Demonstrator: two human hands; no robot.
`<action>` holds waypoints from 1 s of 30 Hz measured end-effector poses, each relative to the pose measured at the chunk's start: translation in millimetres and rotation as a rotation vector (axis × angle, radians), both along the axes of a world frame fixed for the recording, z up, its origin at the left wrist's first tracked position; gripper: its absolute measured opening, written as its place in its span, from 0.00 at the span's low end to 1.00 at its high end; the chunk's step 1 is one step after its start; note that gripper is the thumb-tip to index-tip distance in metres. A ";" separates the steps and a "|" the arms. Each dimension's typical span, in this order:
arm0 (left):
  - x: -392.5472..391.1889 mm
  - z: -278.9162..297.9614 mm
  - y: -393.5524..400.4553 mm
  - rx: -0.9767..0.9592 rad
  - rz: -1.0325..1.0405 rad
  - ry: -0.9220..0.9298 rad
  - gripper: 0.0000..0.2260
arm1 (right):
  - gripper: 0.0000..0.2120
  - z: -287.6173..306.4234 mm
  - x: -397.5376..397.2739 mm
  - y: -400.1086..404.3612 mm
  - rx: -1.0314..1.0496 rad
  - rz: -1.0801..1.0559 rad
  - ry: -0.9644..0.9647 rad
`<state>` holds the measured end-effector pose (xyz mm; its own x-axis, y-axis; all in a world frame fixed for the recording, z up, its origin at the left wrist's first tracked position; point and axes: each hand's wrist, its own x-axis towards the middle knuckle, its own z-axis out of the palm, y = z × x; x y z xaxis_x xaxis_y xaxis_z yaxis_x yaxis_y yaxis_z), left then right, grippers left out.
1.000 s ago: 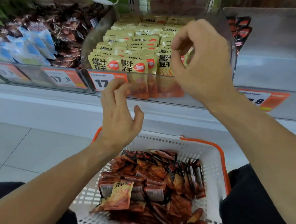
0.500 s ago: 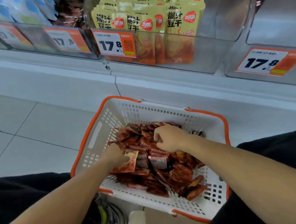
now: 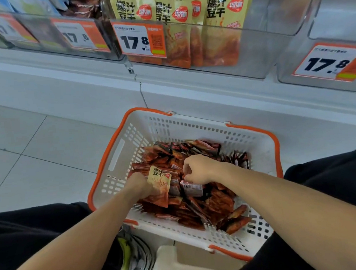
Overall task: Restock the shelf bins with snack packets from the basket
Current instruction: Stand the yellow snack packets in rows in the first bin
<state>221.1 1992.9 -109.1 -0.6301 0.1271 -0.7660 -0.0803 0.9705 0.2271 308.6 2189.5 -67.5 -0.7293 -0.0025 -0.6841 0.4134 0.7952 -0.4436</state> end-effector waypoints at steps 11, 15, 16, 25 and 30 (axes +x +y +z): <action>-45.2 117.2 46.1 0.432 -0.214 0.079 0.13 | 0.17 80.6 -37.0 12.4 -0.098 -0.086 0.310; -52.1 159.2 68.2 0.562 -0.288 0.090 0.12 | 0.18 127.8 -44.4 37.6 0.024 -0.120 0.430; -53.7 169.1 73.6 0.579 -0.330 0.092 0.11 | 0.19 139.1 -44.4 43.2 0.033 -0.137 0.460; -48.1 235.5 125.9 0.907 -0.491 0.355 0.13 | 0.15 219.3 -16.1 82.0 0.007 -0.285 0.887; -37.8 254.6 156.1 1.174 -0.342 0.602 0.14 | 0.11 254.8 -2.3 110.4 0.259 -0.244 1.262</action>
<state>183.3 2149.0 145.5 -0.6313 0.7232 0.2803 0.5267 0.1344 0.8394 306.4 2299.9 187.2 -0.8266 0.2478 0.5054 -0.0272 0.8793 -0.4755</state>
